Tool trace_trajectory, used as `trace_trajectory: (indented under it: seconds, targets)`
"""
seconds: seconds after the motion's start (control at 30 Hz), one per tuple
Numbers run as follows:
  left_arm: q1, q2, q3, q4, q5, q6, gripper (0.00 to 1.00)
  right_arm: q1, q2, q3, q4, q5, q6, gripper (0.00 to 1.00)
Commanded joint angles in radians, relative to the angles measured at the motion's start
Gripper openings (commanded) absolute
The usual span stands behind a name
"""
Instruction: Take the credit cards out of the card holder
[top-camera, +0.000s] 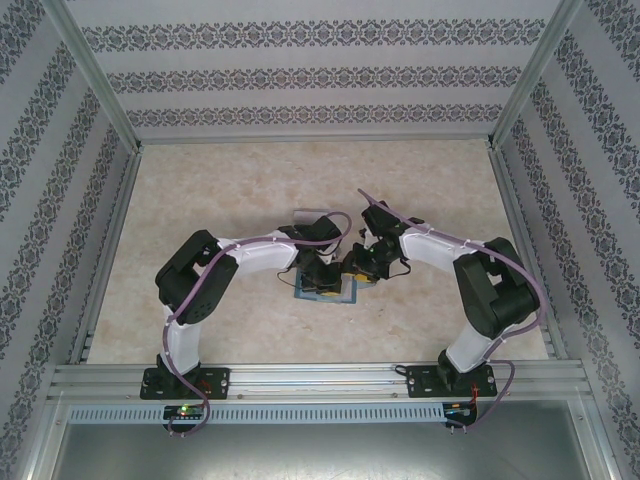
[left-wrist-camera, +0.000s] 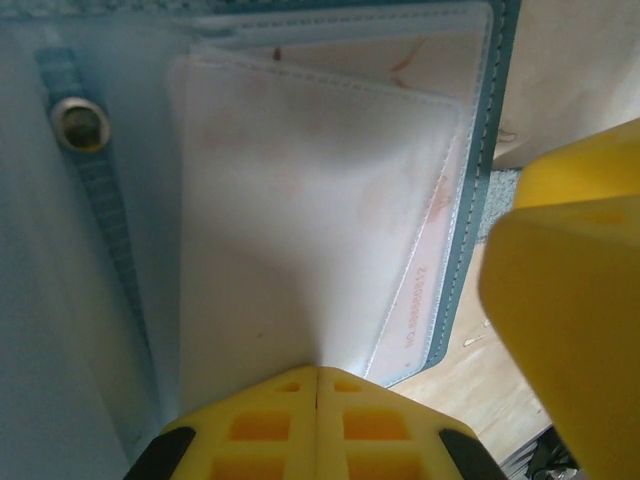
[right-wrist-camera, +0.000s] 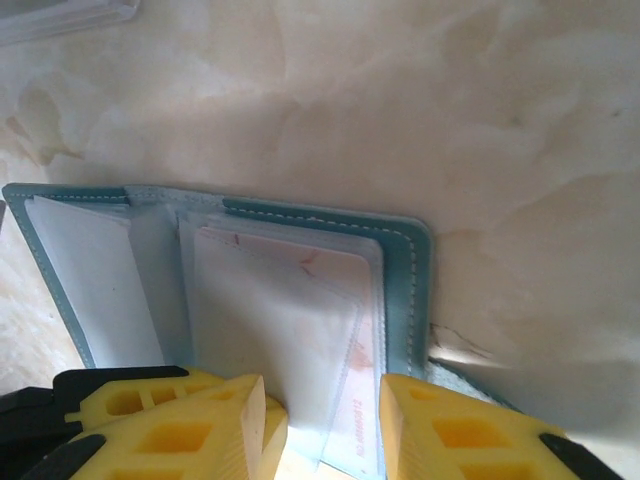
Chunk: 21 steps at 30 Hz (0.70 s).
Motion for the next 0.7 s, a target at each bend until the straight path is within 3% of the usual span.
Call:
trace_trajectory:
  seconds: [0.0,0.67]
  targets:
    - [0.017,-0.026,-0.028,0.005,-0.01,-0.008,0.03,0.016,0.026,0.013,0.04,-0.03,0.027,0.37]
    - [0.025,-0.077,-0.067,0.07,0.014,-0.042,0.01,0.023,0.071,0.003,0.102,-0.05,0.061,0.4]
